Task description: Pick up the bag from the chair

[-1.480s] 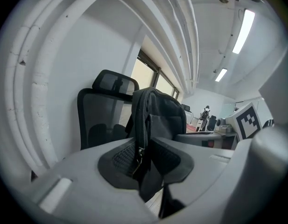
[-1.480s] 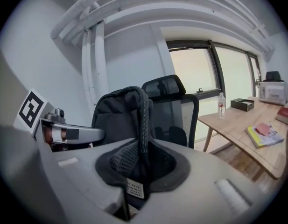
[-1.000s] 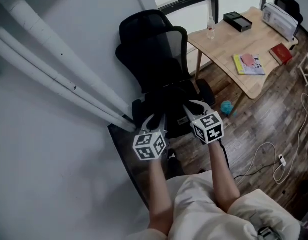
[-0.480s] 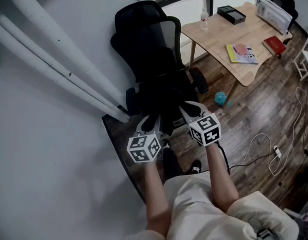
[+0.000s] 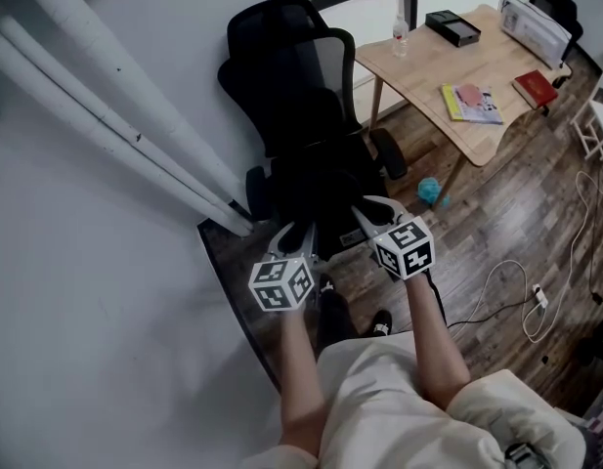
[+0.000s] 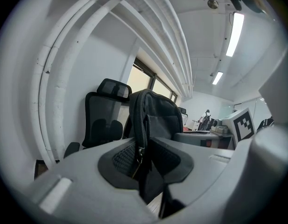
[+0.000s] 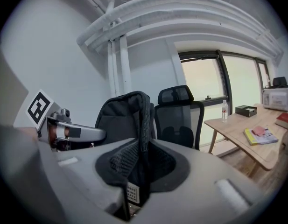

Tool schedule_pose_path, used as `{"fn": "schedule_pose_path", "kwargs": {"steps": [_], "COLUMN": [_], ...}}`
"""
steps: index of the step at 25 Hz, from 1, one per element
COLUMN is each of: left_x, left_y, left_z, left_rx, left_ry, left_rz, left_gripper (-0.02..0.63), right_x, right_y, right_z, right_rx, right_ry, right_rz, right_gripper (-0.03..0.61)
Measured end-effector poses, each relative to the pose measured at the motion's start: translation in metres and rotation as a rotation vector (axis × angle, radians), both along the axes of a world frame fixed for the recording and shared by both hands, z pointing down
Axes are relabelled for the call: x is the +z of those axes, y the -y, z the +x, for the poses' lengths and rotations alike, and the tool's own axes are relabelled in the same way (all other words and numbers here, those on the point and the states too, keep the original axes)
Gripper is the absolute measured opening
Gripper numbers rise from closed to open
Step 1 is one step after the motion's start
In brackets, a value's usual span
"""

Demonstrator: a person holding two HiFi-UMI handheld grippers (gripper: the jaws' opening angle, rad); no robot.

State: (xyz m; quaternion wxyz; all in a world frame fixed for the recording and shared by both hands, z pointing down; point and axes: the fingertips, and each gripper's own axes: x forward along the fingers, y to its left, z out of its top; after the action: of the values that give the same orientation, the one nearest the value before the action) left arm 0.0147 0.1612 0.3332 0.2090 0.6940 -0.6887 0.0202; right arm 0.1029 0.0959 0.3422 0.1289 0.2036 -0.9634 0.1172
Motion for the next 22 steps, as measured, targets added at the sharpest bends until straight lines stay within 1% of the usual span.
{"fn": "schedule_pose_path", "kwargs": {"steps": [6,22], "left_x": [-0.004,-0.008], "left_y": [-0.002,-0.007], "left_z": [0.000,0.024], "left_rx": [-0.015,-0.023], "left_ry": [0.002,-0.005], "left_rz": [0.006,0.024], "left_gripper": [0.084,0.080], "right_x": [-0.005,-0.009], "right_y": [-0.002,-0.010], "right_z": [0.000,0.026], "right_rx": [-0.011,-0.015], "right_ry": [0.007,0.010], "right_rz": [0.005,0.019], "right_gripper": [0.069,0.069]}}
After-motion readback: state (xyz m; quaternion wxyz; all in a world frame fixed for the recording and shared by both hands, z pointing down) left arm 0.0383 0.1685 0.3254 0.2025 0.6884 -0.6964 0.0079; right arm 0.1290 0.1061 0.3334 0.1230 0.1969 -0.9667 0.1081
